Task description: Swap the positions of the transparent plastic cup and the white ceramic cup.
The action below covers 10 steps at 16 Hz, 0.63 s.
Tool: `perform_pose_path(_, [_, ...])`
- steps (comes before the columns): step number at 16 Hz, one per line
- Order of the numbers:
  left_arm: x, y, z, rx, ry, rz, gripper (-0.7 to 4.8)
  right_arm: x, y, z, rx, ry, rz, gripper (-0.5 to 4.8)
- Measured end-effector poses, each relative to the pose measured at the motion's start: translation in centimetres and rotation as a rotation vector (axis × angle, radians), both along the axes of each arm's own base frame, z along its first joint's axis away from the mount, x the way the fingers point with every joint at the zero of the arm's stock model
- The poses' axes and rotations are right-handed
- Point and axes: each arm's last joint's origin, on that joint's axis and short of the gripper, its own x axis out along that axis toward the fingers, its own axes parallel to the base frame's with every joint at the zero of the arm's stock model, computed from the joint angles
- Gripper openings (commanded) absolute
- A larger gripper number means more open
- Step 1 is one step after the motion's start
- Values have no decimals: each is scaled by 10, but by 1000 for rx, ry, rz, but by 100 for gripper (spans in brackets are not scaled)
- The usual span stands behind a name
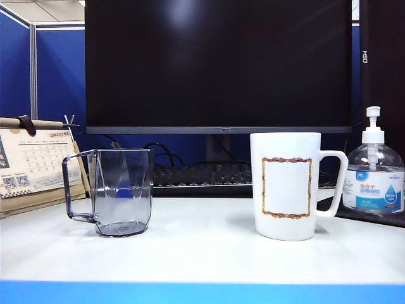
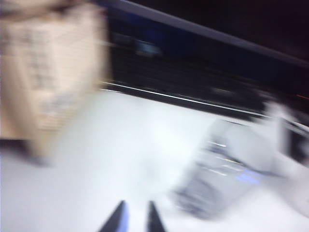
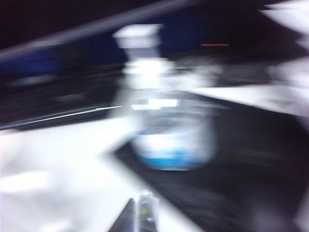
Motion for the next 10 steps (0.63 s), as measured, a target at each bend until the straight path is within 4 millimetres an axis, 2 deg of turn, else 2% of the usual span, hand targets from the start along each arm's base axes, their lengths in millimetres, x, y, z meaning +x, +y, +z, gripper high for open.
perform_pose_path(3, [-1, -2, 1, -33, 3, -75, 89, -1, 5, 3, 18, -25, 184, 123])
perform_pose_path(4, [-1, -2, 1, -39, 6, -77, 94, -1, 6, 3, 20, -26, 199, 142])
perform_pose_path(5, [-1, -2, 3, -43, 9, -78, 113, -1, 6, 3, 24, -25, 202, 187])
perform_pose_path(8, [-6, -3, 22, -41, -26, -84, 127, -2, 6, 5, 62, -14, 200, 190])
perform_pose_path(9, [-7, -3, 28, -41, -45, -84, 129, -3, 6, 10, 73, -26, 200, 191])
perform_pose_path(10, [-10, -3, 38, -31, -58, -85, 130, -6, 6, 24, 96, -64, 217, 191])
